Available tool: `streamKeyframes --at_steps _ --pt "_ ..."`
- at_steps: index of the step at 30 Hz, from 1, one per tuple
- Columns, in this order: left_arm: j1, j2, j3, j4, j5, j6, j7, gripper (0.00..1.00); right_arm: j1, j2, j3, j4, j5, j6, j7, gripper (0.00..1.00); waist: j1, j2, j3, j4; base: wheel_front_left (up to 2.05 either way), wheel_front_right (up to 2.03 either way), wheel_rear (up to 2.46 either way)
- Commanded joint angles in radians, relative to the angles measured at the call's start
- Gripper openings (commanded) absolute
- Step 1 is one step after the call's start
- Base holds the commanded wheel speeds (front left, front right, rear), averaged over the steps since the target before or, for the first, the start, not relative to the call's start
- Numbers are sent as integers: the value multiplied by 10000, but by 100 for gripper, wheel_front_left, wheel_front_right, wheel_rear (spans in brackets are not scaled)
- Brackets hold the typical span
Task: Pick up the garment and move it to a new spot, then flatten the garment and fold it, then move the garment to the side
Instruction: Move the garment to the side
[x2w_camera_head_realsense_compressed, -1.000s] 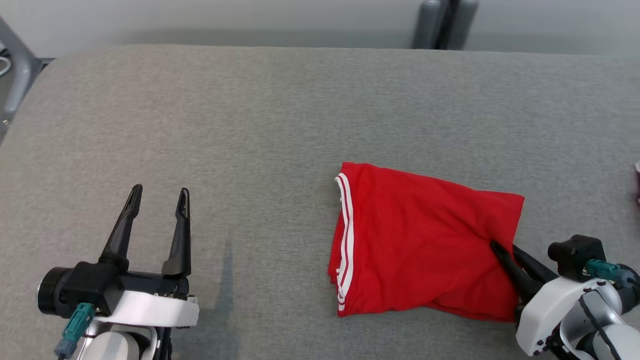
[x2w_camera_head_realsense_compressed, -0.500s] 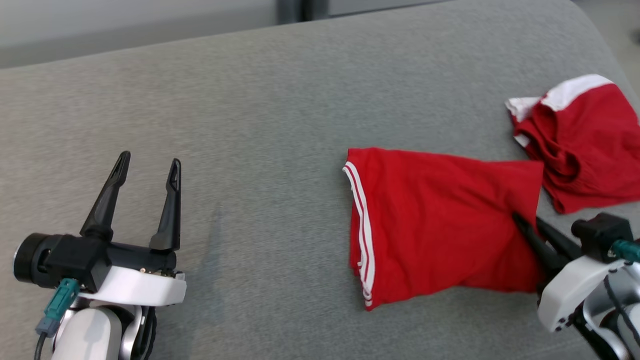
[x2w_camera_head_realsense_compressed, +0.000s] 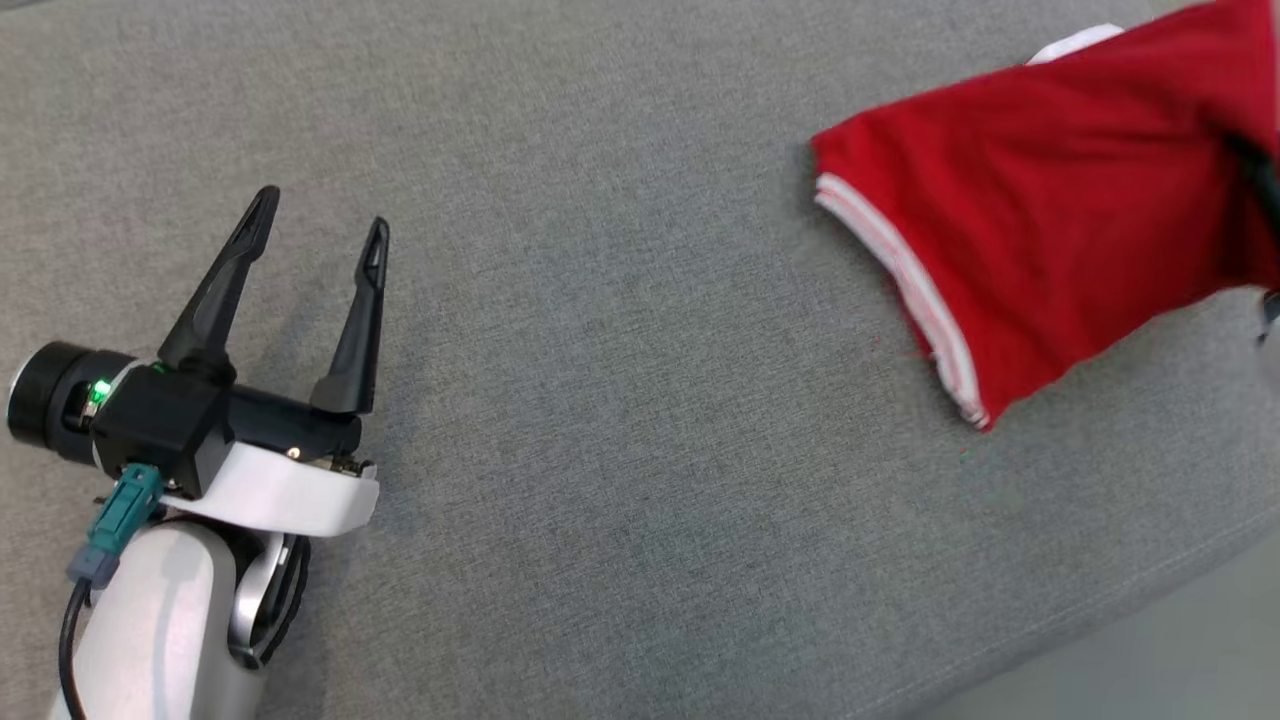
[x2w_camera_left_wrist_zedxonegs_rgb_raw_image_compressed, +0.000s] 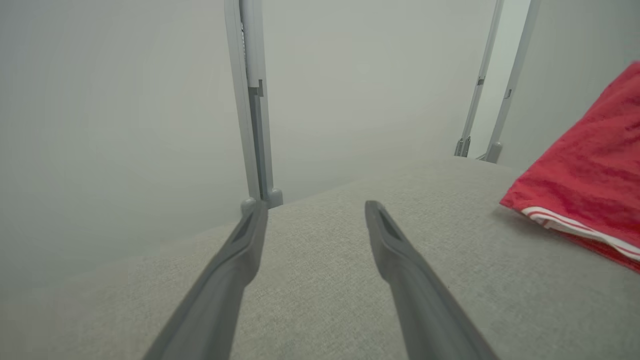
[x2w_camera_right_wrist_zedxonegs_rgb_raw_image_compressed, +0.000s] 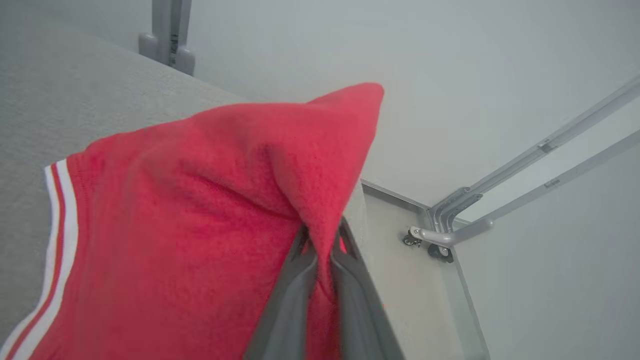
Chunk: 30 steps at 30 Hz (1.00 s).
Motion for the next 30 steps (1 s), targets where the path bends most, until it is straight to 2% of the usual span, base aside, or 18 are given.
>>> streamKeyframes --at_steps 1,4,6,12,13,14,19,23,28,30 --pt "-350 77 -88 -7 103 -69 12 100 -641 -351 11 562 152 -5 -187 0 0 -1 342 -16 0 0 0" --pt "-618 110 -255 49 150 -145 -16 100 -1477 -651 61 1784 337 -5 -550 0 0 -1 594 116 0 0 0" --pt "-682 116 -291 69 143 -165 -20 100 -1638 -698 148 2103 373 -5 -676 0 0 -1 647 153 0 0 0" --pt "-936 154 -415 119 146 -163 -7 100 -2590 -421 517 4134 552 -5 -1313 0 0 -1 920 337 0 0 0" --pt "-959 156 -435 134 142 -166 -5 100 -2647 -370 507 4548 614 -5 -1310 60 0 -1 948 364 0 0 0" --pt "-969 142 -455 150 123 -163 -18 100 -2750 -348 494 4860 567 -5 -1482 100 0 -1 970 390 0 0 0" --pt "-1022 131 -439 280 20 -91 -133 100 -2877 153 340 5984 833 -4 -2194 100 0 -1 901 404 0 0 0" --pt "-850 114 -386 460 -39 11 -273 100 -2654 499 63 6371 1041 -4 -2607 100 0 -1 596 385 0 0 0" --pt "-544 -8 -247 714 -208 228 -494 100 -2143 896 -801 5875 1120 -4 -2836 100 0 -1 7 489 0 0 0" --pt "-379 -88 -148 794 -300 349 -588 100 -1780 1142 -1332 5181 945 -4 -2826 100 0 -1 -278 573 0 0 0"
